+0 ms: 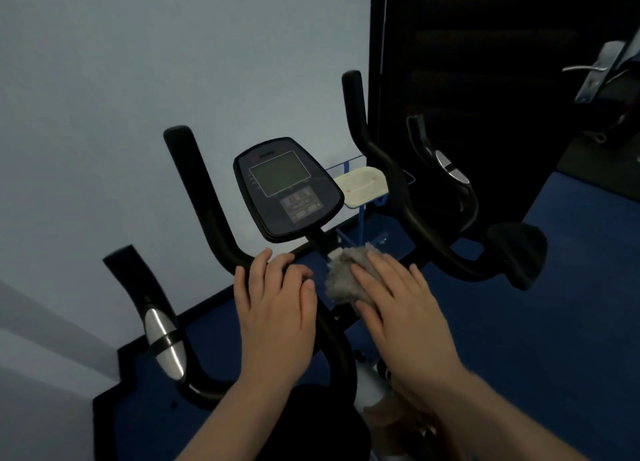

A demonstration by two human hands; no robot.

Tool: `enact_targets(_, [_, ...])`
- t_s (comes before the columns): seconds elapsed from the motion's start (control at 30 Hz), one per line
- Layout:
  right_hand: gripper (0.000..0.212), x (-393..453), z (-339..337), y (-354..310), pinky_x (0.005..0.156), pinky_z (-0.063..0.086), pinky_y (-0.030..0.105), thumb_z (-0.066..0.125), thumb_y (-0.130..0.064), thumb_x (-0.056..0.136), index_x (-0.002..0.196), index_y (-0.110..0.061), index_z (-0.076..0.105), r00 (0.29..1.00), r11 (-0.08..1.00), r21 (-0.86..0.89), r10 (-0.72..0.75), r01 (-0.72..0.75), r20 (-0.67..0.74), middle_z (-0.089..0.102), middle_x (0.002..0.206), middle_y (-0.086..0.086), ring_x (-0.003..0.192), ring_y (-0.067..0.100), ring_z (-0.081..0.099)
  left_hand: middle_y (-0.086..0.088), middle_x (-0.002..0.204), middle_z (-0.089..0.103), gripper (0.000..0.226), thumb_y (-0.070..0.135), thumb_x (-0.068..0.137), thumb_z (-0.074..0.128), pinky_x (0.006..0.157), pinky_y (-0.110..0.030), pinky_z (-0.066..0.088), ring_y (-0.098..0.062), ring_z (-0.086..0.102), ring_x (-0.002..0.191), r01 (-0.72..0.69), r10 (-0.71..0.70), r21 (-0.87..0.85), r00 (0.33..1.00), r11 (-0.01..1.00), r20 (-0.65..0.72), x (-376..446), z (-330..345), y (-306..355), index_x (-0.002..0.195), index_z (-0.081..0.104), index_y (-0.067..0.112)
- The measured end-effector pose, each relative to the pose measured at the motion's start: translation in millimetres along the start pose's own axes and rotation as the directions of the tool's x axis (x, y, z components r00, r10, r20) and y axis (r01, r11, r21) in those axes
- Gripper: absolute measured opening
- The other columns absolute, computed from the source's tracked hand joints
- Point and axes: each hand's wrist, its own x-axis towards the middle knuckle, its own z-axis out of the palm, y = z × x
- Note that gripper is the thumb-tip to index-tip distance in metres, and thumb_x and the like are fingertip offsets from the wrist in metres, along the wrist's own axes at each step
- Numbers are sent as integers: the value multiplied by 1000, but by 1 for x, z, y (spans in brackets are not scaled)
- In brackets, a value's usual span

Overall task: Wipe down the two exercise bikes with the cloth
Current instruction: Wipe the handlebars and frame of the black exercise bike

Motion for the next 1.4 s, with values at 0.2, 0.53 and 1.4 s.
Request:
enact_targets(0.2, [40,96,-7,0,111,21,38,33,-34,103,138,-29,51,847,999,-48,41,-18,529,42,148,-1,130,21,42,6,126,54,38,34,97,26,118,-36,-2,-17,31,138,-9,9,9,1000,1000,-20,0,-3,1,104,63,25])
enact_targets(0.53, [29,30,-11,6,117,15,34,43,-35,102,122,-35,64,968,975,15,-222,221,120,62,124,-22,120,0,53,10,127,54,41,38,98,26,116,-27,-8,-13,28,138,-28,28,-25,999,999,-26,0,-7,-3,111,64,27])
enact_targets(1.4, [59,18,14,-37,118,15,29,2,-30,98,126,-22,53,987,982,110,-156,152,33,67,100,-9,95,11,63,7,139,53,34,20,101,34,122,-33,5,-5,26,143,21,-37,-272,998,962,-55,-2,-10,-4,120,63,20])
